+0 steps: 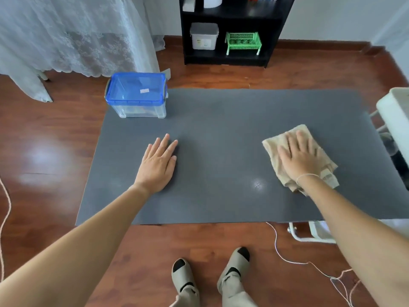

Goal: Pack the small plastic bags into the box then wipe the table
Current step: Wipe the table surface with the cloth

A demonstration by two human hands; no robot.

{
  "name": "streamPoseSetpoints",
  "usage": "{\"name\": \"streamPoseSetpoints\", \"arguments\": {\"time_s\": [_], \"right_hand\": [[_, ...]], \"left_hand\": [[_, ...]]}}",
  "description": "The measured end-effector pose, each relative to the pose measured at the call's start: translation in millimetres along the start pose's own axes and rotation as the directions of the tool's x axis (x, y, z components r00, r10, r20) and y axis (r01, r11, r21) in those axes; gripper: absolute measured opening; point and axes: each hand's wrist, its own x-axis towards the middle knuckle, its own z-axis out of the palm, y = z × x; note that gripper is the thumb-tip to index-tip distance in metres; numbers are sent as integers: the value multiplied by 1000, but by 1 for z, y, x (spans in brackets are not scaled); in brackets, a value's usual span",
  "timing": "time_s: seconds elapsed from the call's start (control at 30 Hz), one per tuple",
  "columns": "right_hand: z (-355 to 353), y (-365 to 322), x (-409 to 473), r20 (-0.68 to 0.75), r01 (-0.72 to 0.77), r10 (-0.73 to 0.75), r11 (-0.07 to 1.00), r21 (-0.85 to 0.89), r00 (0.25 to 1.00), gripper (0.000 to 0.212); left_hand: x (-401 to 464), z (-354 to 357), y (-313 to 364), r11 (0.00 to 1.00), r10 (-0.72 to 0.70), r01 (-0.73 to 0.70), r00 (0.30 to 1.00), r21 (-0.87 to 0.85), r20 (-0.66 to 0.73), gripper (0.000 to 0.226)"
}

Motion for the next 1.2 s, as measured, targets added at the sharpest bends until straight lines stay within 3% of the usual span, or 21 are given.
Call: {"name": "streamPoseSetpoints", "arguments": {"time_s": [0.07, 0.1, 0.17, 0.2, 0.27, 0.3, 0.33, 0.4, 0.47, 0.5, 0.57, 0.63, 0.7, 0.77, 0.83, 0.9, 0.93, 1.0, 1.07, 1.13, 1.2], "right_hand": [[0, -20, 10, 15, -216, 215, 973, 85, 976, 60], [8, -42, 4, 22, -159, 157, 984, 77, 987, 60], [28, -86, -31, 24, 232, -233, 972, 25, 972, 61], [38, -100, -60, 52, 480, -479, 877, -15, 876, 61], [44, -90, -105, 116, 821, -812, 564, -93, 571, 56], [37, -69, -107, 148, 882, -869, 465, -82, 472, 53], [28, -43, -97, 167, 891, -876, 443, -97, 453, 51], [13, 18, -54, 106, 764, -760, 620, -177, 641, 55], [-5, 65, -4, 36, 365, -364, 919, -151, 931, 59], [-13, 75, 18, 9, 115, -114, 989, -88, 993, 59], [-16, 53, 41, 7, -217, 217, 974, 66, 976, 61], [-2, 2, 33, 42, -136, 133, 988, 70, 990, 67], [19, -44, -5, 61, 291, -289, 956, -28, 955, 70], [31, -54, -58, 106, 690, -682, 712, -131, 724, 67], [18, -12, -39, 154, 808, -793, 577, -119, 589, 61], [6, 28, -3, 58, 743, -747, 646, -173, 663, 62], [-2, 48, 23, 30, 628, -632, 763, -154, 774, 67], [-18, 70, 64, 34, 237, -235, 970, -50, 971, 72], [-21, 56, 87, 5, -51, 51, 999, -6, 999, 72], [-10, 16, 85, 3, -15, 15, 1000, -20, 1000, 74], [5, -20, 56, 28, 298, -297, 953, -47, 954, 70]], "left_hand": [[8, 7, 14, 1000, 19, -19, 1000, 13, 10, 46], [14, 10, 21, 1000, 21, -21, 1000, 14, 9, 46], [25, 14, 32, 1000, 22, -22, 1000, 19, 14, 46], [29, 15, 37, 999, 28, -28, 999, 28, 19, 47], [39, 16, 42, 998, 46, -47, 999, 53, 17, 47], [43, 17, 43, 997, 46, -47, 999, 58, 18, 47], [45, 19, 45, 997, 39, -40, 999, 60, 23, 47], [47, 24, 48, 997, 22, -25, 999, 77, 37, 47], [46, 29, 48, 992, 18, -22, 999, 126, 38, 49], [46, 31, 47, 989, 17, -22, 999, 147, 35, 49], [46, 34, 48, 985, 20, -25, 999, 173, 27, 49], [43, 33, 47, 984, 17, -22, 1000, 178, 26, 49], [41, 33, 45, 984, 14, -18, 1000, 175, 29, 49], [35, 35, 43, 983, 9, -16, 999, 181, 38, 50], [53, 41, 56, 985, -29, 22, 999, 174, 39, 50], [51, 37, 56, 982, -33, 26, 999, 185, 35, 50], [51, 35, 55, 982, -33, 26, 999, 186, 36, 50], [49, 32, 52, 982, -28, 21, 999, 190, 34, 54], [45, 30, 50, 979, -24, 17, 999, 204, 33, 56], [46, 30, 49, 977, -36, 27, 999, 213, 36, 56], [47, 30, 50, 976, -43, 33, 998, 214, 44, 56]]}}
